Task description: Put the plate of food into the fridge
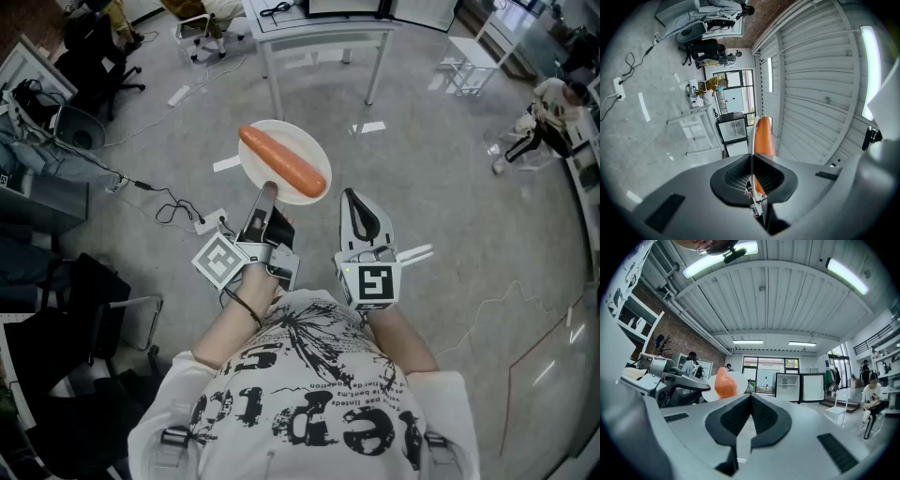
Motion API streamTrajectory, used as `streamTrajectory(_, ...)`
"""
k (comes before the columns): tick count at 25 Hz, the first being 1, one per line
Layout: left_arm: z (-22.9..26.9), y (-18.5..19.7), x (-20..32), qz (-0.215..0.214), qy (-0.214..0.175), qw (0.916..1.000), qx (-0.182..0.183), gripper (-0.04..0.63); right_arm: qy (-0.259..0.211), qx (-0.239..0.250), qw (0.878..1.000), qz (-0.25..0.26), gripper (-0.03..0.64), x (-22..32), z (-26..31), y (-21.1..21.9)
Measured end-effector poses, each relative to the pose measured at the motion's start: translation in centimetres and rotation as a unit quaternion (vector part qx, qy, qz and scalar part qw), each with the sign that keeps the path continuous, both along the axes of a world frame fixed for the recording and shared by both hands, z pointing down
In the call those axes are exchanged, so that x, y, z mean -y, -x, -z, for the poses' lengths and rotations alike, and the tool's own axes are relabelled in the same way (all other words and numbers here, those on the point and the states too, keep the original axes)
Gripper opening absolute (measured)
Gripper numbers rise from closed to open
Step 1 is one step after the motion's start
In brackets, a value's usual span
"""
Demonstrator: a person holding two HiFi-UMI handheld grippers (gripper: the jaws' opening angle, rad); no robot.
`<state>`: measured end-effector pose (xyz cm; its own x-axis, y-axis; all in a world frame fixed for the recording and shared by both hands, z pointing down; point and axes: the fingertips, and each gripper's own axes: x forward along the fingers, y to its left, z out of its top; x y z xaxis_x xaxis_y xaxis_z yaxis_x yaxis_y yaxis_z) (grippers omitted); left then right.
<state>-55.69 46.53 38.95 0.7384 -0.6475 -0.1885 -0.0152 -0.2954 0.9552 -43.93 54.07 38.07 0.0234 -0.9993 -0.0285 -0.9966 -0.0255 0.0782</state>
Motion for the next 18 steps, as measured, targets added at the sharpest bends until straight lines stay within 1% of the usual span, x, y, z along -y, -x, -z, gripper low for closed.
streamTrajectory(7, -0.3, 0.1, 0.2, 0.002, -0.002, 1.0000, 0.008, 0.023, -0.001, 0.003, 1.000, -0.002, 0.002, 0.0, 0.0, -0.1)
streamTrajectory(11, -0.5, 0.2, 0.4, 0.003, -0.007, 0.9998, 0.017, 0.025, -0.011, 0.021, 1.000, -0.011, 0.002, -0.1, 0.0, -0.6)
streamTrajectory(14, -0.3, -0.5, 0.2, 0.001, -0.007, 0.9999, 0.013, 0.025, -0.015, 0.033, 0.999, -0.018, 0.002, -0.4, 0.0, -1.6)
streamTrajectory(18, 0.7, -2.3, -1.0, 0.000, -0.005, 1.0000, 0.008, 0.025, -0.010, 0.028, 0.999, -0.016, 0.002, -1.6, 0.8, -3.3)
